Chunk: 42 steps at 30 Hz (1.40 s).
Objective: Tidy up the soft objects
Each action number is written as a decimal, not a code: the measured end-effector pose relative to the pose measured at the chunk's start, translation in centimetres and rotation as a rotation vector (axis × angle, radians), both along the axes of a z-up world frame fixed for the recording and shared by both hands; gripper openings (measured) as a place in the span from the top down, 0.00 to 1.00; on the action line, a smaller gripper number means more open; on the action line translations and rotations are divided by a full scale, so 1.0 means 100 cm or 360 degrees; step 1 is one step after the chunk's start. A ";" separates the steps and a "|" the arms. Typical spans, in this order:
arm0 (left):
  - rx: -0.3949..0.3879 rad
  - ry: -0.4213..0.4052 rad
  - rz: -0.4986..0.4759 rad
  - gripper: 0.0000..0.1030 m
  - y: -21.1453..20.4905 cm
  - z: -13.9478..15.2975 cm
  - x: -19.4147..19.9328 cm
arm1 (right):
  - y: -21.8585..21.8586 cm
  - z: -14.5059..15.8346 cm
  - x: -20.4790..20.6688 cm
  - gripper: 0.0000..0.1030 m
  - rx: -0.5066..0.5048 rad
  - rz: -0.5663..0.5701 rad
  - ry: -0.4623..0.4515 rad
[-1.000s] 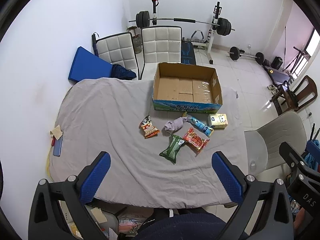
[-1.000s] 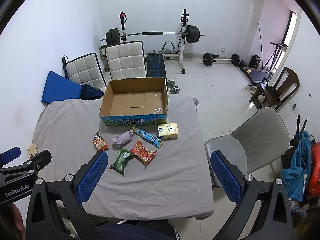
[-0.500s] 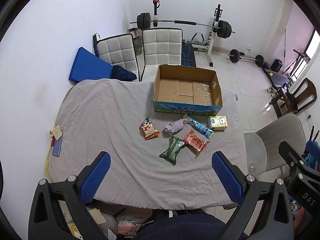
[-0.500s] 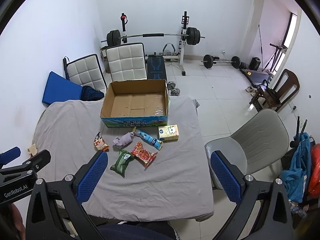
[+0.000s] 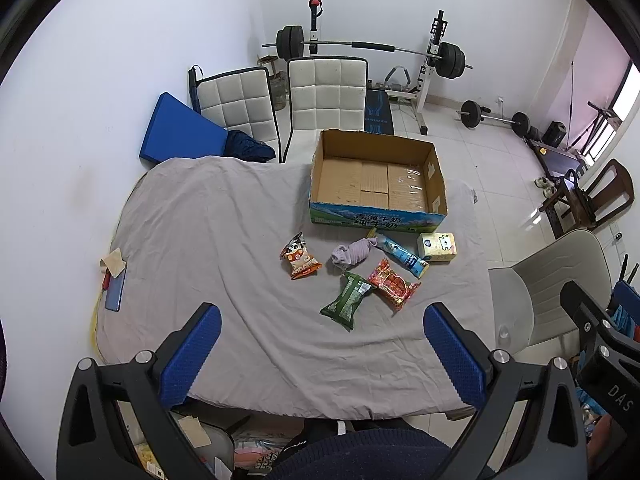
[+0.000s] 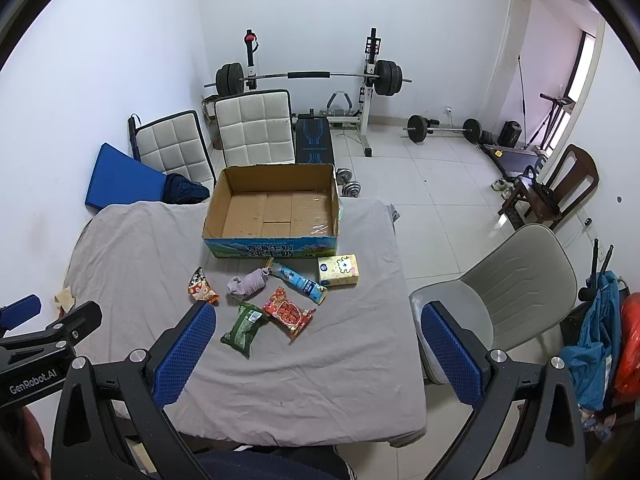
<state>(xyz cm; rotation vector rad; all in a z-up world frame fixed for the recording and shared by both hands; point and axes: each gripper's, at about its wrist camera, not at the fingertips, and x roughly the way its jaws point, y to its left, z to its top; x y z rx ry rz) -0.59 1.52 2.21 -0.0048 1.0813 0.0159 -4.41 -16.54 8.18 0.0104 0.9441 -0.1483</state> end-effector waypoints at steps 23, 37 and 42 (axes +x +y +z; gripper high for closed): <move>-0.0005 -0.0010 0.0001 0.00 0.003 0.002 -0.002 | 0.001 0.003 -0.002 0.00 0.0006 0.0000 -0.0019; -0.0002 -0.0013 0.0005 0.00 0.002 0.000 -0.005 | 0.000 -0.001 -0.005 0.00 0.0016 0.0007 -0.0020; -0.0010 -0.0004 0.0012 0.00 0.002 -0.002 -0.005 | -0.004 -0.005 -0.007 0.00 0.0031 0.0012 -0.0012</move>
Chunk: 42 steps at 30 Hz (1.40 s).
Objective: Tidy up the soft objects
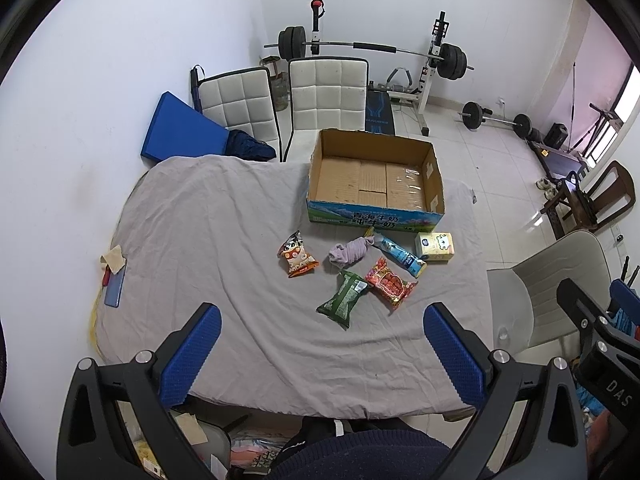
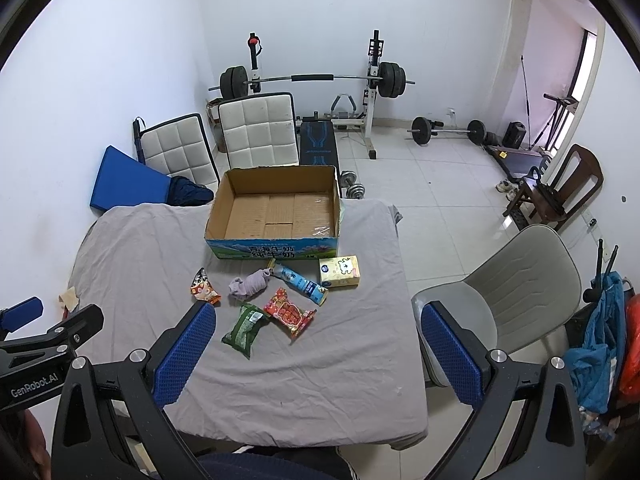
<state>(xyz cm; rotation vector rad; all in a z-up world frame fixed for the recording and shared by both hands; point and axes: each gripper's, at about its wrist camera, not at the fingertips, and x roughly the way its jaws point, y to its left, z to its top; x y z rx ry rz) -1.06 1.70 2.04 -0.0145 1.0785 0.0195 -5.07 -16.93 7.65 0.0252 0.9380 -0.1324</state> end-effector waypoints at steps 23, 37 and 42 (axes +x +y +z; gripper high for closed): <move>0.0155 0.0625 -0.0146 0.00 -0.024 -0.304 0.142 | -0.009 -0.339 0.189 0.00 -0.0117 0.0538 0.0798; 0.0154 0.0803 -0.0198 0.00 -0.026 -0.400 0.158 | 0.021 -0.482 0.225 0.46 -0.0031 0.0648 0.1195; 0.0120 0.0799 -0.0246 0.02 -0.037 -0.419 0.163 | -0.040 -0.495 0.203 0.50 0.0204 0.0101 0.1357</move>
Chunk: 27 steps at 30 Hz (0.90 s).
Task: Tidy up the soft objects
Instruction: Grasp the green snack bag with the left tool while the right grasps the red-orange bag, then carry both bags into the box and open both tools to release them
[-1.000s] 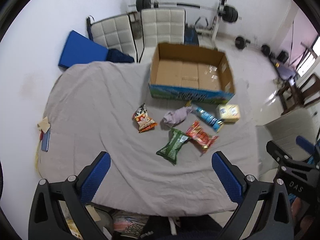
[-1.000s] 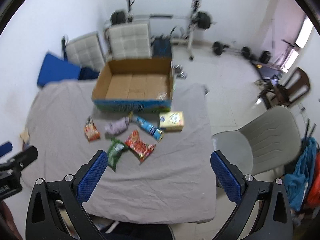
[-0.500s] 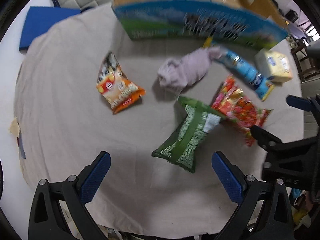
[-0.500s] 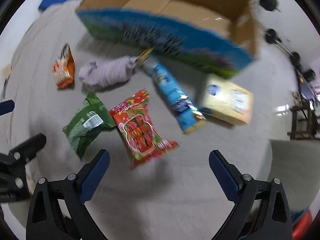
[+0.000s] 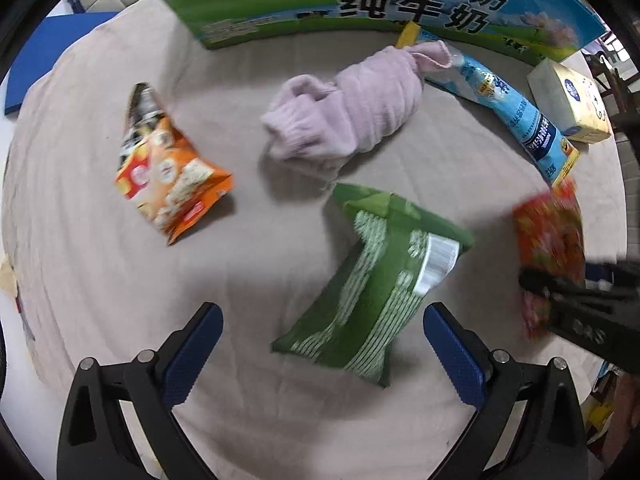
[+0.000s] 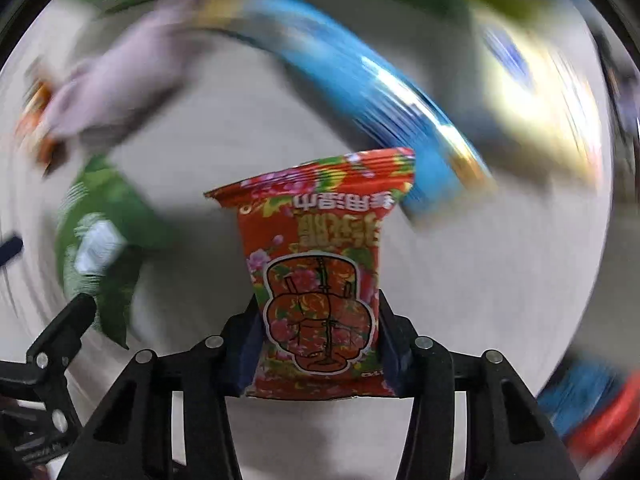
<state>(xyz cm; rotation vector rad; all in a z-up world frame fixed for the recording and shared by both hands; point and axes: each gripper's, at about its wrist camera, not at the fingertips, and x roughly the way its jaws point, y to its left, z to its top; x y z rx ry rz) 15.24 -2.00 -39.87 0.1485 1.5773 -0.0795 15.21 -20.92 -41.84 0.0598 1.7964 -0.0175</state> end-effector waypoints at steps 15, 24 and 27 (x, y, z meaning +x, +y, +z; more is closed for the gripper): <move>-0.0060 0.0190 0.0336 0.55 -0.005 -0.066 -0.020 | -0.011 -0.012 -0.033 0.50 -0.0011 -0.0138 -0.0135; -0.0062 0.0161 0.0335 0.53 0.011 -0.051 -0.040 | 0.012 -0.020 -0.056 0.50 -0.0098 -0.0044 -0.0185; -0.0062 0.0157 0.0335 0.55 0.002 -0.032 -0.057 | 0.016 -0.020 -0.060 0.50 -0.0101 -0.0030 -0.0188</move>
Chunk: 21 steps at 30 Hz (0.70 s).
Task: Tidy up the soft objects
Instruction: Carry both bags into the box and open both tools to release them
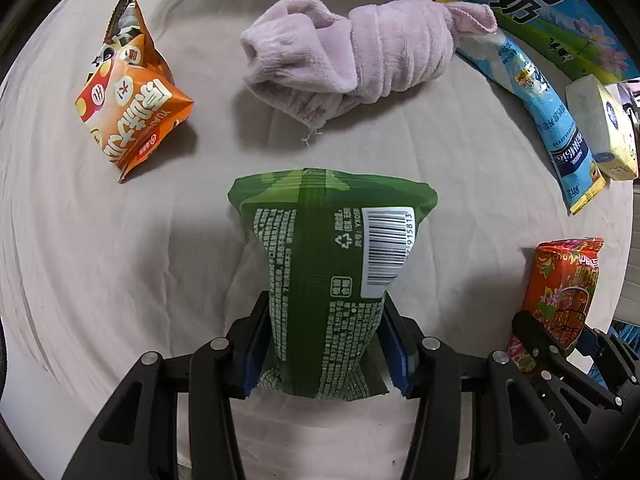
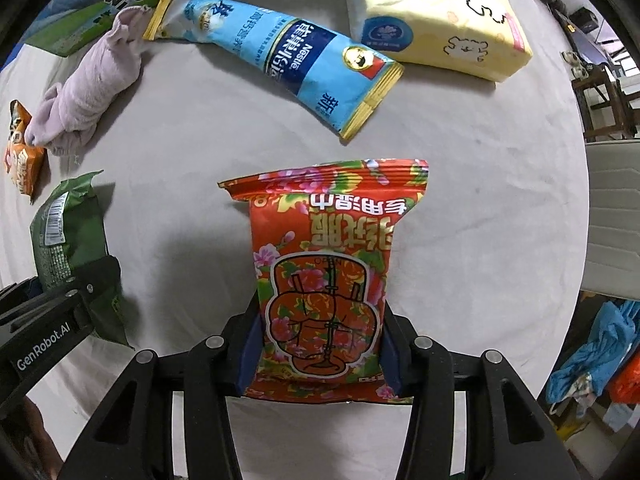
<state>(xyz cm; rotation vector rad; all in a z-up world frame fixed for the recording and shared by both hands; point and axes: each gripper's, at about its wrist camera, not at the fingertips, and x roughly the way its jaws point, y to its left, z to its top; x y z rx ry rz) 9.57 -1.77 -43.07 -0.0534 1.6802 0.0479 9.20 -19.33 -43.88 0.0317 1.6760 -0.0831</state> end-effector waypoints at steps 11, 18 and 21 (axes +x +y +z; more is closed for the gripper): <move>0.0027 -0.0010 -0.0025 0.65 -0.025 0.026 0.011 | 0.003 0.006 0.004 0.54 0.0020 0.0001 -0.0002; -0.0007 -0.0059 -0.0032 0.67 -0.034 0.060 -0.004 | -0.002 0.028 -0.009 0.55 0.0089 -0.0008 -0.0063; -0.0048 -0.0129 -0.0023 0.67 -0.042 0.096 -0.010 | -0.005 0.048 -0.012 0.55 0.0145 -0.0006 -0.0100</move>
